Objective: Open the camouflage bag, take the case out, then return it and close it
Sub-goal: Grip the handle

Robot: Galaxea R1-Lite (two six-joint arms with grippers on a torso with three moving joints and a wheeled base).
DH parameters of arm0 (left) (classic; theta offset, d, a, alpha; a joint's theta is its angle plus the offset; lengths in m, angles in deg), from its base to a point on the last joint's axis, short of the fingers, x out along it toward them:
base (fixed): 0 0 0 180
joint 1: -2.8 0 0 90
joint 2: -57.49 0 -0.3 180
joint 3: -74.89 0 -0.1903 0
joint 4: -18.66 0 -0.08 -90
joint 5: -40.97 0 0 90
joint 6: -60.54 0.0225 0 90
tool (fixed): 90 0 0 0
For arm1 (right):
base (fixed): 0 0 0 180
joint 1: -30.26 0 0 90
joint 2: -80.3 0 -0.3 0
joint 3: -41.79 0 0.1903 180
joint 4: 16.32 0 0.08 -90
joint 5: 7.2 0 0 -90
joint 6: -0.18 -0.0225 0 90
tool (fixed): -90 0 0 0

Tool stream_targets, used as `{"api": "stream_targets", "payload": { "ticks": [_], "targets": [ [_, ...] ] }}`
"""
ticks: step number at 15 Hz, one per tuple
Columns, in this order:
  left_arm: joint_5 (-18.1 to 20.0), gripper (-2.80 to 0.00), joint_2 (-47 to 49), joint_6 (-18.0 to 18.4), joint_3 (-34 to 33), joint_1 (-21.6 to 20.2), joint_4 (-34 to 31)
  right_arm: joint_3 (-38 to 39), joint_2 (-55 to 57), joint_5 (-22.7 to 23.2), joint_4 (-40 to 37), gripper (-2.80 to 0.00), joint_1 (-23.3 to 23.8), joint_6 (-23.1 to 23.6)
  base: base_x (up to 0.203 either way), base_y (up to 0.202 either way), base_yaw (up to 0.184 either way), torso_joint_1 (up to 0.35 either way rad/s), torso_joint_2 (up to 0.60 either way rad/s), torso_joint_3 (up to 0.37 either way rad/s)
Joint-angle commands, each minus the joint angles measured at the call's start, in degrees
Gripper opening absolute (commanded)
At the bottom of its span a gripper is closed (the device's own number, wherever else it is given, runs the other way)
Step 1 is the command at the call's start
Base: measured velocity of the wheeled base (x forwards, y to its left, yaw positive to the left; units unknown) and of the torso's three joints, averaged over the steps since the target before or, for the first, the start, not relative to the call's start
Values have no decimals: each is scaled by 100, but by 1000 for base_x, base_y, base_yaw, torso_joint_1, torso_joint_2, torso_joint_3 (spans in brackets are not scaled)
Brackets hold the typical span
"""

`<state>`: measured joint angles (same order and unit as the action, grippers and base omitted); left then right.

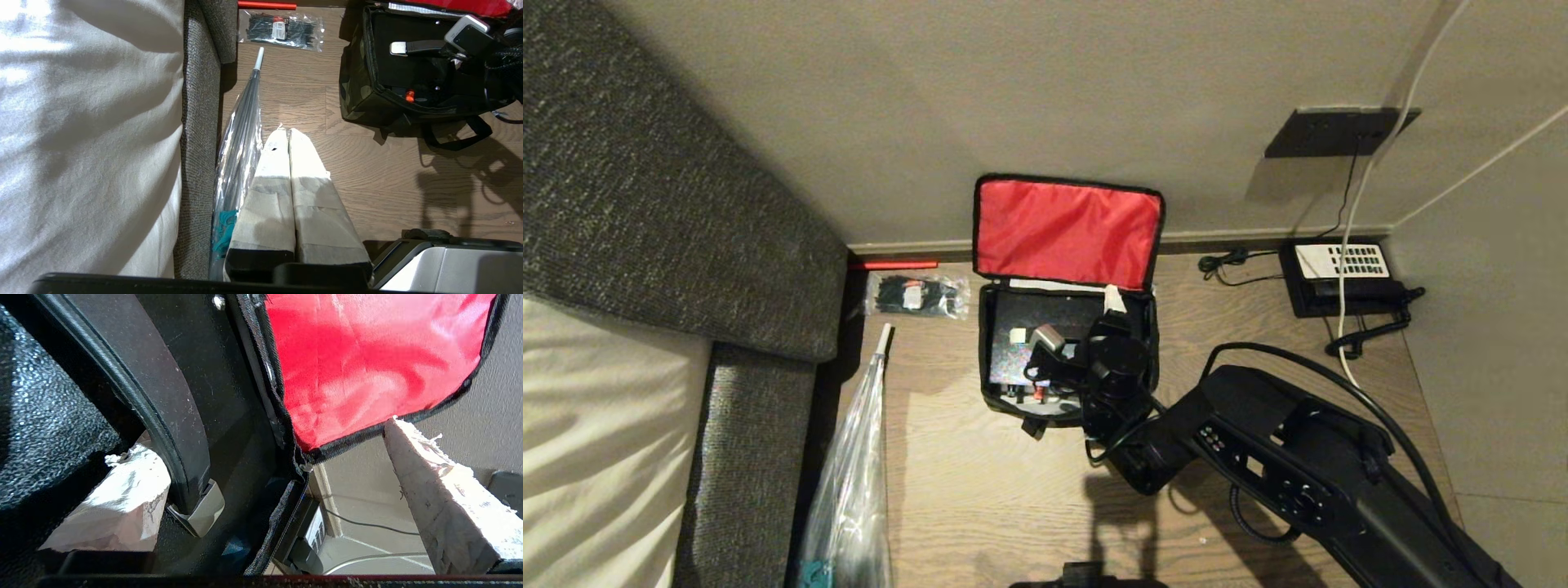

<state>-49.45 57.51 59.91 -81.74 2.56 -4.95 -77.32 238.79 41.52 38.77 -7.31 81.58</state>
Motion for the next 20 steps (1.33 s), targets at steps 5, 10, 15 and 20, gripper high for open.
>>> {"api": "stream_targets", "payload": {
  "ticks": [5, 10, 15, 20],
  "targets": [
    [-2, -280, -11, 19, -18, -2, 7, 82, -11, -37, 378, 0, -22, 113, 0, 0, 0, 0, 0, 0],
    [-2, -280, -11, 2, -18, -2, 7, 82, -11, -37, 345, 0, -22, 113, 0, 0, 0, 0, 0, 0],
    [-2, -280, -11, 4, -18, -2, 7, 82, -11, -37, 275, 0, -22, 117, 0, 0, 0, 0, 0, 0],
    [-2, -280, -11, 10, -18, -2, -2, 73, -11, -37, 275, 0, -22, 122, 0, 0, 0, 0, 0, 0]
  ]
}}
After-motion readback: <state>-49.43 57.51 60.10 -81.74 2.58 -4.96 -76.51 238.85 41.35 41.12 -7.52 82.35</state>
